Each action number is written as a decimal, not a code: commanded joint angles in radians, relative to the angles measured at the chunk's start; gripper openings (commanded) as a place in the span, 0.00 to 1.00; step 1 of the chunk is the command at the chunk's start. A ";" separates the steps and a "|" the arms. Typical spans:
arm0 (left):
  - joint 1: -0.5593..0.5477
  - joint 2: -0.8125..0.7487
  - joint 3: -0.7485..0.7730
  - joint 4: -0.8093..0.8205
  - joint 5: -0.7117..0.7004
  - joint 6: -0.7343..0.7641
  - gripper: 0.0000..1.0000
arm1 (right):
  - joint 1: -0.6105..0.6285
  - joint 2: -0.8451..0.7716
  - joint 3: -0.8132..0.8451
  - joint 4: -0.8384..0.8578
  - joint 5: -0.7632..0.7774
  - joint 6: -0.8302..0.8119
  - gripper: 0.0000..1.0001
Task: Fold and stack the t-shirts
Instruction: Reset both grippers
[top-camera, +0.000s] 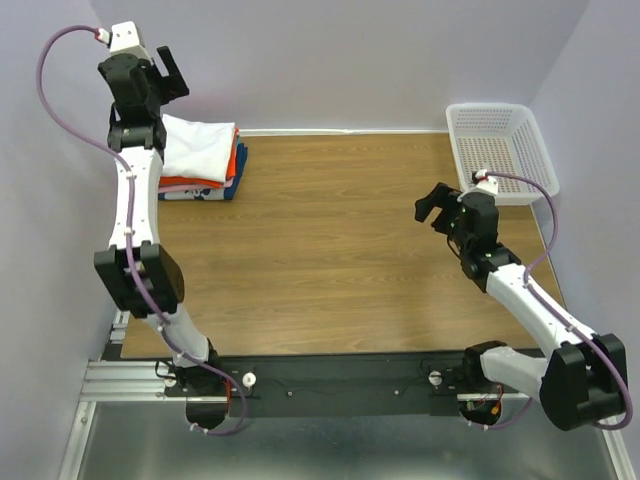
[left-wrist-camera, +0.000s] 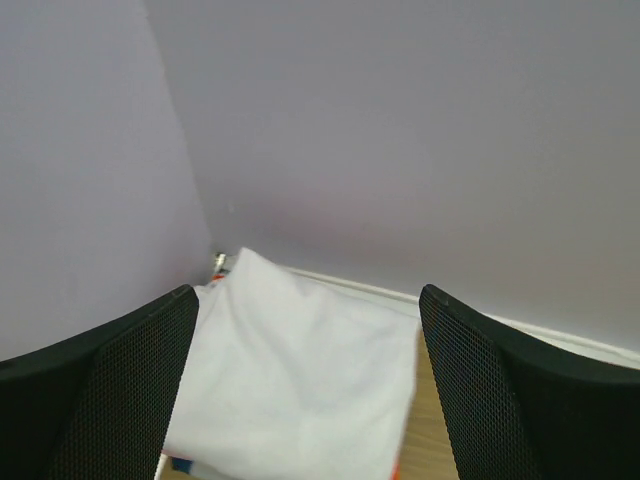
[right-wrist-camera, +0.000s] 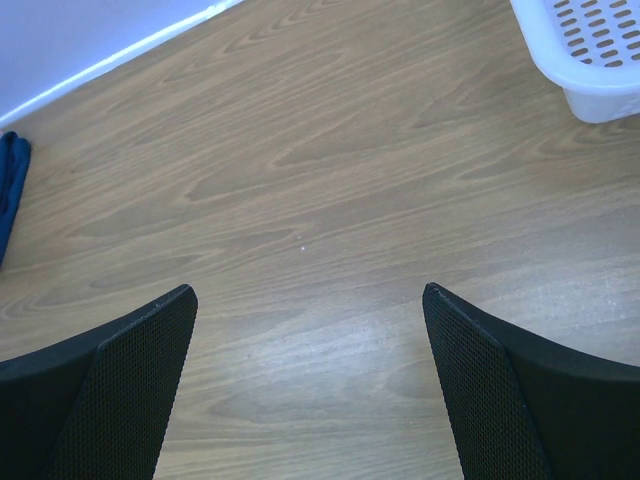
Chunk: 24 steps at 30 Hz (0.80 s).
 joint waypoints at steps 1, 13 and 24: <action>-0.049 -0.140 -0.176 0.052 0.122 -0.187 0.98 | -0.005 -0.066 -0.024 -0.070 0.014 0.032 1.00; -0.406 -0.653 -0.912 0.257 -0.266 -0.419 0.98 | -0.002 -0.265 -0.136 -0.133 -0.049 0.072 1.00; -0.616 -0.710 -1.213 0.311 -0.368 -0.523 0.98 | -0.002 -0.437 -0.303 -0.168 -0.014 0.125 1.00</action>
